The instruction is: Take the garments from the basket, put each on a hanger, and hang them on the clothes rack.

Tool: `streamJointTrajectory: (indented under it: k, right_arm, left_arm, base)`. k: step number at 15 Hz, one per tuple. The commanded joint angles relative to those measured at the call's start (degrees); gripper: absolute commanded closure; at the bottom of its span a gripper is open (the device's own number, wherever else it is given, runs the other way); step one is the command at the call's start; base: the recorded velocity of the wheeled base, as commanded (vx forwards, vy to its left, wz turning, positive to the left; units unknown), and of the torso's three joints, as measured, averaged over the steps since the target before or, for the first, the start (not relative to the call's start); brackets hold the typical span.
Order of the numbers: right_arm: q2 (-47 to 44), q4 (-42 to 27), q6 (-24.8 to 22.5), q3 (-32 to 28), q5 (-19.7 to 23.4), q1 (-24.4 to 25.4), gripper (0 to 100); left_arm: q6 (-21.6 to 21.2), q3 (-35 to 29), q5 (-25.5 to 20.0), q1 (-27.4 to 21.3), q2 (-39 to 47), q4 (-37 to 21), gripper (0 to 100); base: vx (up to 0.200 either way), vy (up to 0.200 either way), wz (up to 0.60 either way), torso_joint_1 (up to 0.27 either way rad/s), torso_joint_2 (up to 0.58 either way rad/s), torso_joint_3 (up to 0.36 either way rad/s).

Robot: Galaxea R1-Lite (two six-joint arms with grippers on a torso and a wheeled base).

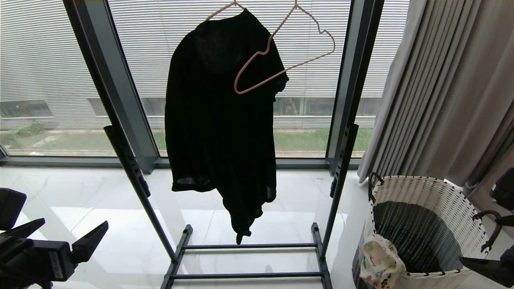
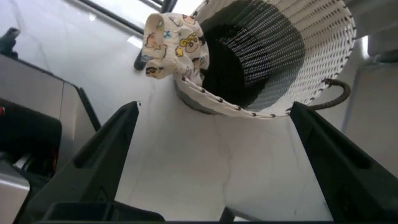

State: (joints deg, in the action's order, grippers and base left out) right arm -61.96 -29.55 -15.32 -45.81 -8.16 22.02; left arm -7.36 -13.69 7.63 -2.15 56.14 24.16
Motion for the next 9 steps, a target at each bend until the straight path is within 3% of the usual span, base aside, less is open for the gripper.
streamJointTrajectory:
  k: [1,3,5,6,9]
  right_arm:
    - [-1.93,0.55,-3.84,5.82,2.00,-0.22,0]
    - [-6.24,8.90,-6.39,12.41,2.09,0.13,0]
    - [-14.85,27.97,-6.91,21.38,1.92,0.84,0]
    - [-19.33,33.42,-7.00,22.78,1.83,0.75,0]
    - [-28.83,38.43,-7.00,21.47,1.83,0.57,0]
  left_arm:
    - [-0.02,-0.64,-0.07,-0.05,-0.15,0.01,0]
    - [0.07,-1.43,0.02,-0.05,-0.06,0.01,0]
    - [0.16,-1.08,0.02,-0.05,-0.15,0.01,0]
    - [0.16,-1.34,0.02,-0.05,0.02,0.01,0]
    - [0.07,-1.69,0.02,-0.05,0.11,0.01,0]
  base:
    - [0.000,0.000,0.00,0.000,0.00,0.000]
    - [0.000,0.000,0.00,0.000,0.00,0.000]
    - [0.000,0.000,0.00,0.000,0.00,0.000]
    - [0.000,0.000,0.00,0.000,0.00,0.000]
    - [0.000,0.000,0.00,0.000,0.00,0.000]
